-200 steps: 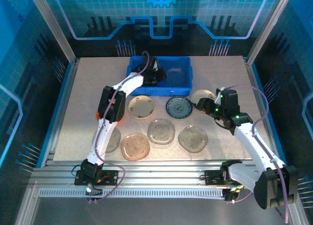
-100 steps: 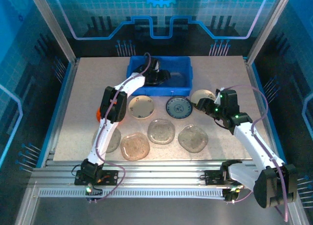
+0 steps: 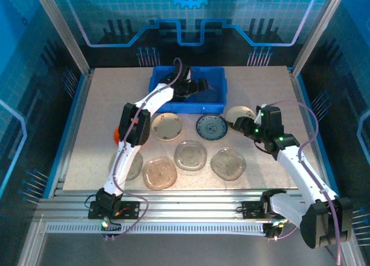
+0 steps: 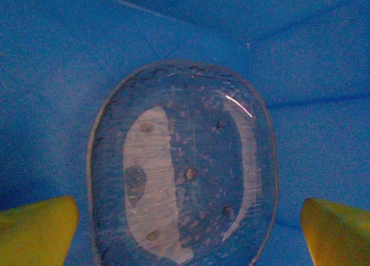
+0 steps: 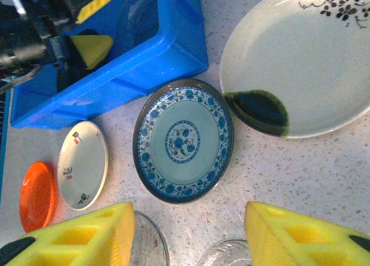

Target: Place the plates into the plastic bin on the countertop

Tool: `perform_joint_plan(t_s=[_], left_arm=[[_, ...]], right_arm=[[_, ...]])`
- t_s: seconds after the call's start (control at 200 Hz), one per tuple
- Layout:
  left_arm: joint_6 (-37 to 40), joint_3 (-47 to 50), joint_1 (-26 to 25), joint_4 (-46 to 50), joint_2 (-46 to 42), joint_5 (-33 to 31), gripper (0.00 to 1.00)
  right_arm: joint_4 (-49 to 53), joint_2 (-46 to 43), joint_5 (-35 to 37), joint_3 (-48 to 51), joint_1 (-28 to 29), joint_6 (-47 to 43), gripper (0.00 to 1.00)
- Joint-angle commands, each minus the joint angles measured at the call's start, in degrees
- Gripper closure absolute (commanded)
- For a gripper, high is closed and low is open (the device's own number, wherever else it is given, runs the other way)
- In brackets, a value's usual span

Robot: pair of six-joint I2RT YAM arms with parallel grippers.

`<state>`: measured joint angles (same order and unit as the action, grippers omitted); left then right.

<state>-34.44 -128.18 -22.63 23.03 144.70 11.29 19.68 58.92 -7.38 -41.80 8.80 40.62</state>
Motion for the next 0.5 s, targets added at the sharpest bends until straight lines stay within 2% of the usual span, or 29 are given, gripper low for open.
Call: perform_joint_plan(t_s=[0.0, 0.18, 0.255, 0.38, 0.495], left_arm=[[3.4, -1.2, -0.6, 3.3, -6.2, -5.5, 0.01], [6.4, -0.1, -1.6, 5.7, -10.6, -14.4, 0.01], [8.0, 0.9, -2.1, 5.5, -12.7, -16.5, 0.01], [9.0, 1.3, -2.6, 6.8, -15.6, -18.3, 0.01], [8.6, 3.5, -3.3, 8.0, -19.4, -17.2, 0.01]], right_arm=[[2.7, -1.1, 2.3, -2.0, -0.6, -2.1, 0.46], [3.1, -1.5, 4.2, -1.3, -0.6, -4.4, 0.45], [3.3, -1.4, 5.4, -1.1, -0.6, -5.6, 0.42], [4.3, -1.0, 6.7, -1.6, -0.6, -7.0, 0.40], [5.3, -0.9, 7.1, -1.9, -0.9, -8.2, 0.40]])
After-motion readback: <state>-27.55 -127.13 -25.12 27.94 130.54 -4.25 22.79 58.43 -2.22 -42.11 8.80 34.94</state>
